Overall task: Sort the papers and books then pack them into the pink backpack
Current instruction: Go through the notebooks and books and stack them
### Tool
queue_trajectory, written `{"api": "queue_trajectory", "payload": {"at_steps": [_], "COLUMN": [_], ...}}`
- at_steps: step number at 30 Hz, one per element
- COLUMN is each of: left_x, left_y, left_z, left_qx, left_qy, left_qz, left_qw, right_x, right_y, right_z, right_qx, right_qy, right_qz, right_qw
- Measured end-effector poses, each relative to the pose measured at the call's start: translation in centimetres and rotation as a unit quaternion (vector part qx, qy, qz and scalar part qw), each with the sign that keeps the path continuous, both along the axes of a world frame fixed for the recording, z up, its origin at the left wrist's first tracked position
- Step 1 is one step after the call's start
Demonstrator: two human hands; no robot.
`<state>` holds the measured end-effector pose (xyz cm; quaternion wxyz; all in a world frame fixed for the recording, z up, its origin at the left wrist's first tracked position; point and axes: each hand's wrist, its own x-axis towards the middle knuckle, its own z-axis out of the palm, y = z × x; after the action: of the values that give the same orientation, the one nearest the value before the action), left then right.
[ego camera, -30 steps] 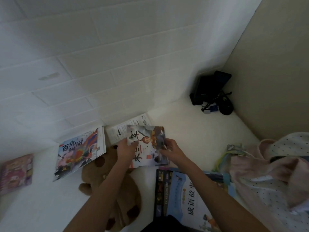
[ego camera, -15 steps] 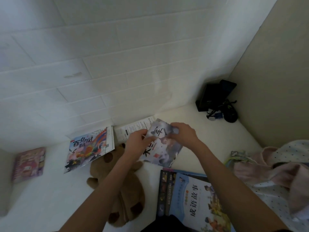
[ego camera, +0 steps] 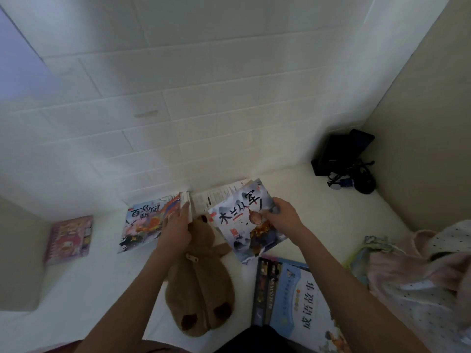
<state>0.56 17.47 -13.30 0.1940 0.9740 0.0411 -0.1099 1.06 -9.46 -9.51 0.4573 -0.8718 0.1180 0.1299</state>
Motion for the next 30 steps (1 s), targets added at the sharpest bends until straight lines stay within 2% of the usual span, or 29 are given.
{"api": "queue_trajectory", "payload": {"at_steps": [4,8,11,12,15,18,21,22,24,26,28,30], "left_x": [1.4,1.6,0.9,0.8,1.2,0.9,-0.1,-0.7,-1.7,-3.1,-4.3,-4.9], "left_y": [-0.1,0.2,0.7,0.8,0.2,-3.4,-8.3,-9.7,-12.0,-14.2,-15.0,-14.1], "left_z": [0.7,0.3,0.2,0.4,2.0,4.8,5.8,5.7,4.2,1.7,-0.3,-0.8], "left_qx": [0.022,0.059,0.059,0.065,0.093,0.056,0.000,0.012,-0.038,-0.039,-0.067,-0.069], "left_qy": [0.048,0.021,-0.043,-0.098,-0.245,-0.301,-0.253,-0.209,-0.098,-0.049,0.032,0.054], "left_qz": [-0.013,-0.027,0.019,0.019,-0.045,-0.114,-0.226,-0.271,-0.344,-0.403,-0.415,-0.396], "left_qw": [0.999,0.998,0.997,0.993,0.964,0.945,0.941,0.940,0.933,0.913,0.907,0.914], "right_x": [-0.6,-1.2,-1.5,-1.6,-1.9,-2.3,-2.9,-3.2,-3.9,-5.0,-6.3,-7.4], "right_y": [-0.5,-1.1,-1.7,-1.9,-2.7,-3.6,-4.6,-5.1,-5.9,-6.7,-7.4,-8.1], "right_z": [-0.2,-0.4,-0.8,-1.0,-1.7,-2.4,-3.0,-3.1,-3.3,-3.8,-4.5,-5.3], "right_qx": [0.043,0.093,0.128,0.139,0.177,0.185,0.173,0.163,0.140,0.120,0.118,0.116], "right_qy": [0.019,0.035,0.052,0.058,0.070,0.097,0.120,0.126,0.147,0.177,0.192,0.201], "right_qz": [-0.043,-0.101,-0.133,-0.146,-0.188,-0.232,-0.267,-0.273,-0.274,-0.279,-0.294,-0.303], "right_qw": [0.998,0.990,0.981,0.978,0.964,0.950,0.940,0.940,0.940,0.936,0.929,0.924]}}
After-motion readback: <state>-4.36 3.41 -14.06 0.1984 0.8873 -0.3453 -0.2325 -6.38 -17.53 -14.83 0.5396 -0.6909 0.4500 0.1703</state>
